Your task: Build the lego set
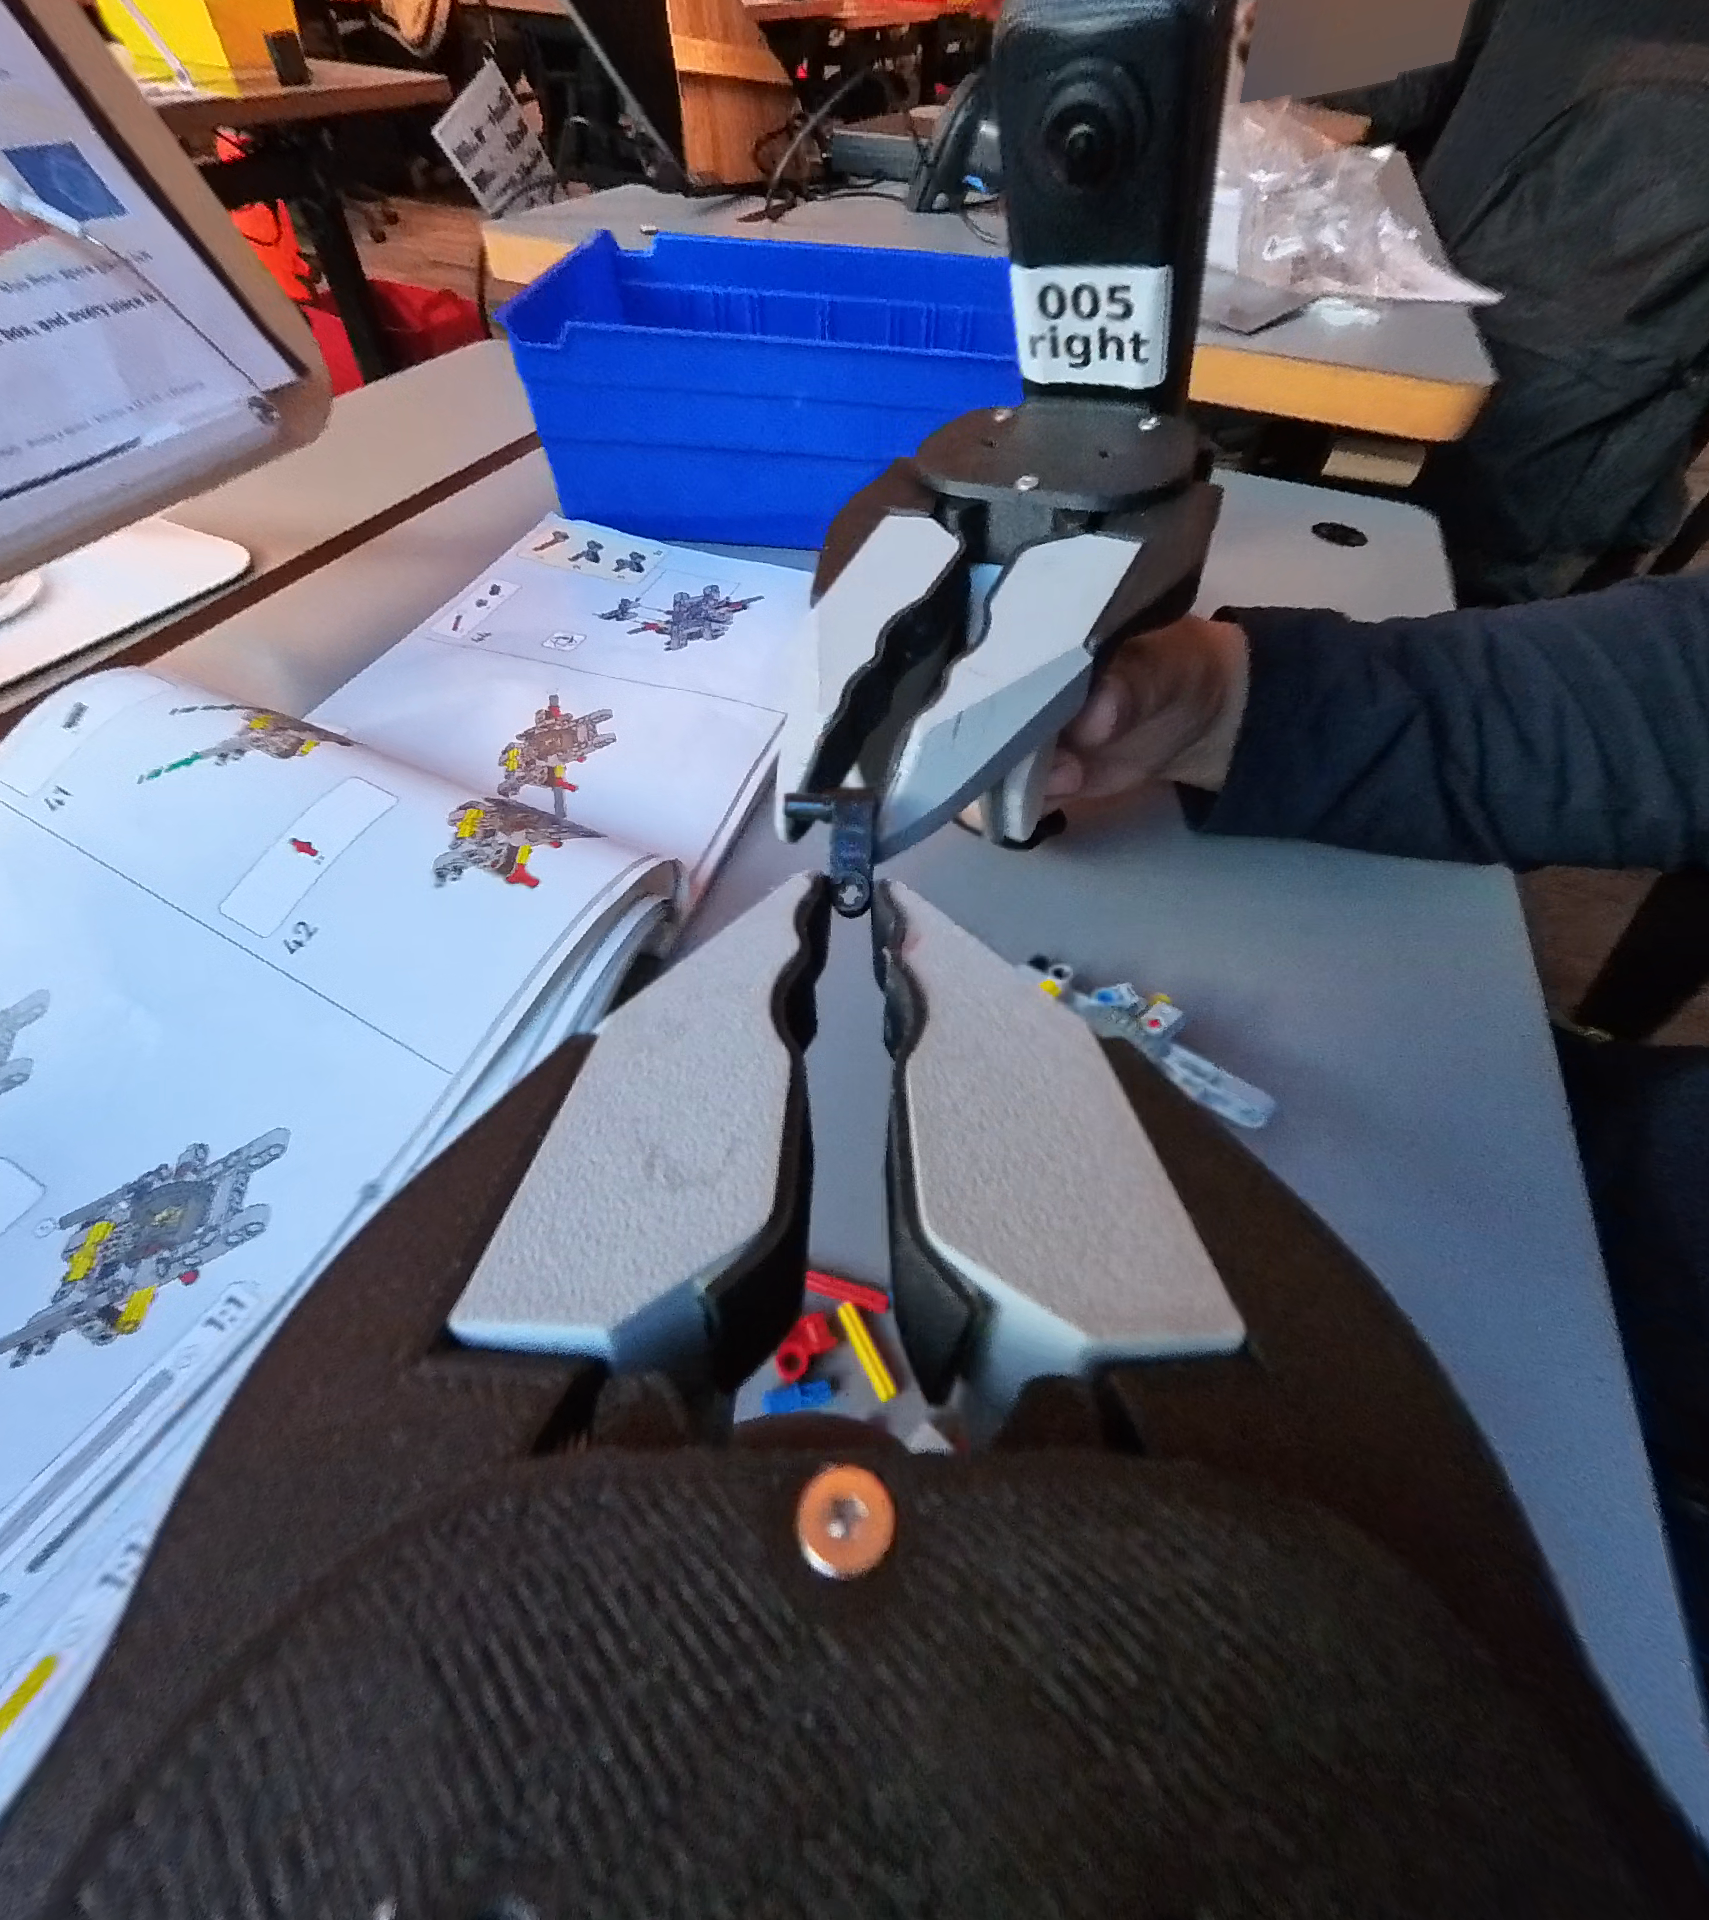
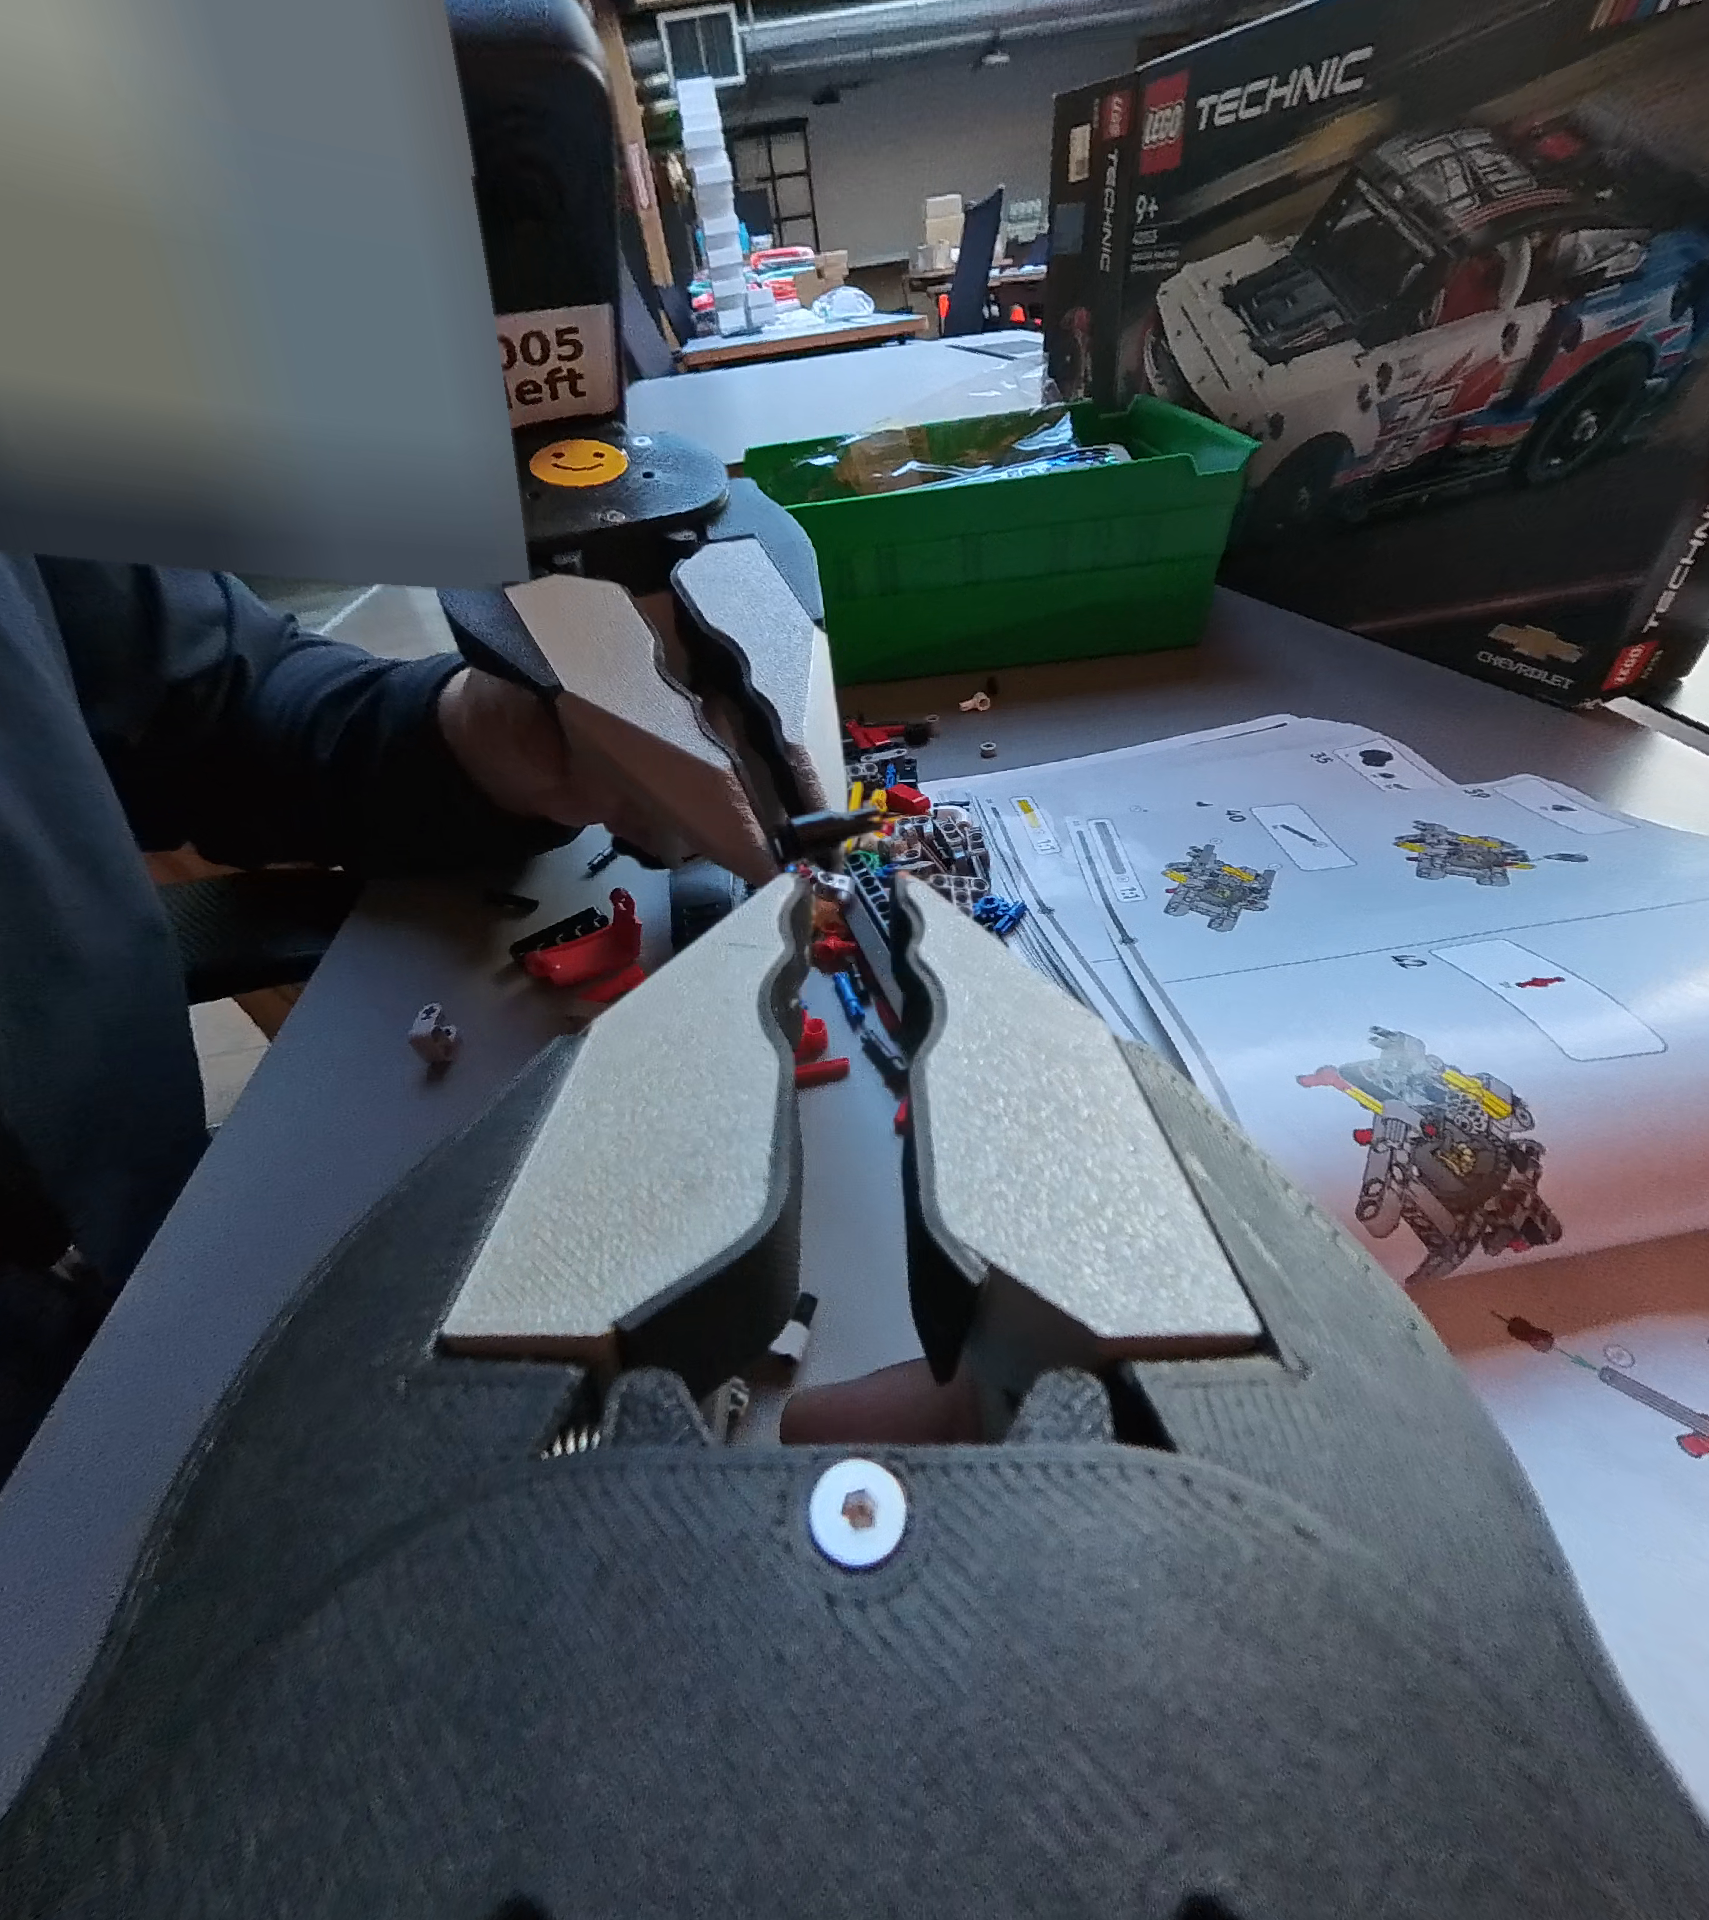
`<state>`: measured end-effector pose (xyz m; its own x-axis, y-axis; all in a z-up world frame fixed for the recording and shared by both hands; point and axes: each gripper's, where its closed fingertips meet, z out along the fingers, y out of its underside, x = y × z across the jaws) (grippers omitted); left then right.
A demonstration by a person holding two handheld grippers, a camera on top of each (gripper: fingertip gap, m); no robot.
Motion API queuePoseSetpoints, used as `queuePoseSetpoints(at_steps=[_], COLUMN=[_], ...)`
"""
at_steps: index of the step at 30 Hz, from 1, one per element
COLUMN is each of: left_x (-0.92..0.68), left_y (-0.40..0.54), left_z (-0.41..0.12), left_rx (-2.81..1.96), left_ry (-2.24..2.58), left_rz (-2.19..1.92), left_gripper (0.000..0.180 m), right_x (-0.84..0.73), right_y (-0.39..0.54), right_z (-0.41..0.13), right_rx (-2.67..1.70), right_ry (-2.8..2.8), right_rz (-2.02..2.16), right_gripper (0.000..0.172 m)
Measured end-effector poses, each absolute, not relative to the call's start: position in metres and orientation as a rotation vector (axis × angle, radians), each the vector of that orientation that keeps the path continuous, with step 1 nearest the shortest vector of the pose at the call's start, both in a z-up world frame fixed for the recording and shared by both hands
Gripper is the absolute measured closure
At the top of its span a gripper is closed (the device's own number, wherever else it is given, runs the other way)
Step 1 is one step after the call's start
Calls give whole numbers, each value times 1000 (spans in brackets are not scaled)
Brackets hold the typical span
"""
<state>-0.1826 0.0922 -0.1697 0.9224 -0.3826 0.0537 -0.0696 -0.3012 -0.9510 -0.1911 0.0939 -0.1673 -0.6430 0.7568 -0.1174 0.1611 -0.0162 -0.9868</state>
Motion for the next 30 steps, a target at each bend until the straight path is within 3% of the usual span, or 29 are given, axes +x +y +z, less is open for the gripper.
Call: queuePoseSetpoints(at_steps=[7,30], left_x=[-189,-178], left_y=[93,93], left_z=[-168,-172], left_rx=[-1849,-1873], left_ry=[199,289], left_rz=[-537,-422], left_gripper=[175,175], right_x=[-191,-191], right_y=[93,91], right_z=[-163,-164], right_rx=[-950,-953], right_ry=[-1789,-1791], right_rz=[1721,1732], right_gripper=[154,154])
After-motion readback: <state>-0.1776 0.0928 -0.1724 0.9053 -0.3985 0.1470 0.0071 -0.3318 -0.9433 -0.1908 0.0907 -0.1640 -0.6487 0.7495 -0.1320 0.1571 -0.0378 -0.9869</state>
